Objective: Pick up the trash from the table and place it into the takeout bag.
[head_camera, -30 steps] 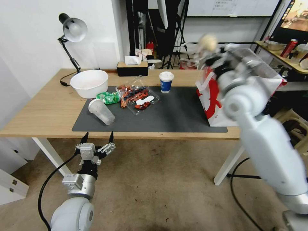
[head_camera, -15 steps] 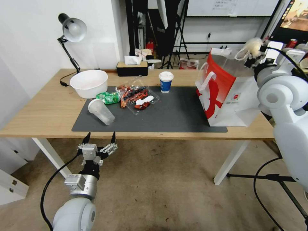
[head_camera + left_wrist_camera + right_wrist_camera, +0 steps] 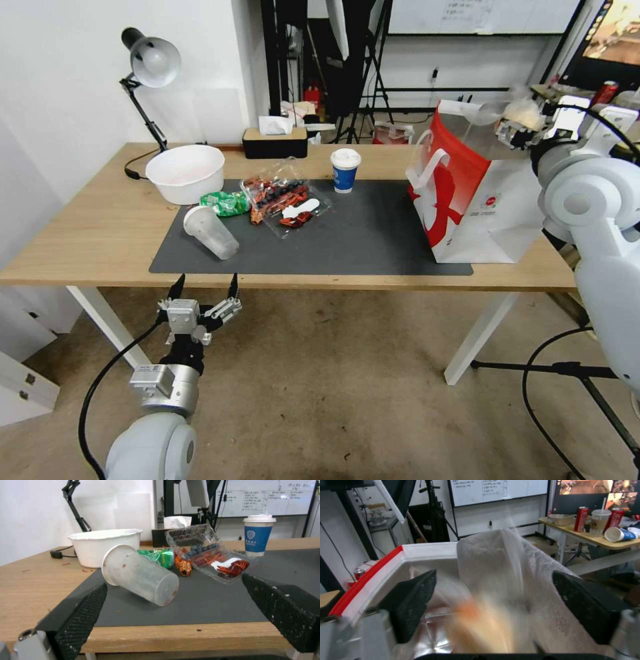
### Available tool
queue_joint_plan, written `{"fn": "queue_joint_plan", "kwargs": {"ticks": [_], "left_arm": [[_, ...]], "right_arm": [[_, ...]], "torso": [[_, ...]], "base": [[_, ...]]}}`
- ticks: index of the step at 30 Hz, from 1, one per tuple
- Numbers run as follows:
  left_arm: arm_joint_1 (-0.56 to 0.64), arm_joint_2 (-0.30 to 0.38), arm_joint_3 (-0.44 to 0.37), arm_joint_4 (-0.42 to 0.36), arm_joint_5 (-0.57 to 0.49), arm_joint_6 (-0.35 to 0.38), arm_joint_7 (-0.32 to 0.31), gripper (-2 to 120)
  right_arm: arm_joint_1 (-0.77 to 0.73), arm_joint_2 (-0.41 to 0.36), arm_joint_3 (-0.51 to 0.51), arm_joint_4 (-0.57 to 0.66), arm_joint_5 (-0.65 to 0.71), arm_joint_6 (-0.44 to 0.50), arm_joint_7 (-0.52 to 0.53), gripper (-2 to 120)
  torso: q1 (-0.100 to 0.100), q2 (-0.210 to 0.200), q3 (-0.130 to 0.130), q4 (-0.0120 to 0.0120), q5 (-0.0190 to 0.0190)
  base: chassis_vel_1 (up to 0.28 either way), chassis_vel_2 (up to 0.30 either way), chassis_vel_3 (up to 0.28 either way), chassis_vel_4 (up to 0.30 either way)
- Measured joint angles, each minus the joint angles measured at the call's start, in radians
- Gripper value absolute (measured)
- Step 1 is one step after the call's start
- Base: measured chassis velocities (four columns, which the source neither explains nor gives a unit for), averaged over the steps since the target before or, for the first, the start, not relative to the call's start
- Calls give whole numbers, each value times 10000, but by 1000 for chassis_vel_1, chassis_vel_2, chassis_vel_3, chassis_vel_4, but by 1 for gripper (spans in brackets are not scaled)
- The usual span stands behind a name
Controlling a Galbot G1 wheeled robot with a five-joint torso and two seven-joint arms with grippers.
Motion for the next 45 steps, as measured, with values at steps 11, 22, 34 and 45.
{"fn": "queue_joint_plan", "kwargs": {"ticks": [11, 22, 34, 45], "left_arm": [[-41, -1, 34, 0, 6, 28, 3, 100], [-71, -22, 58, 57, 40, 39, 8, 100], [-64, -56, 60, 80, 56, 31, 12, 100], [-58, -52, 76, 133, 55, -25, 13, 100]], "right_arm": [[-607, -155, 264, 598, 186, 3195, -2373, 100], [-3484, 163, -241, 2537, -2104, 4998, -4218, 100], [-7158, 1277, -644, 3219, -6325, 6820, -4847, 100], [-9725, 2176, -716, 2453, -8046, 8511, -4297, 100]], "torso": [[1, 0, -1, 0, -1], [1, 0, -1, -2, 1], [0, 1, -1, -2, -2], [0, 1, -1, -1, -1]], "base": [[0, 0, 0, 0], [0, 0, 0, 0], [0, 0, 0, 0], [0, 0, 0, 0]]}}
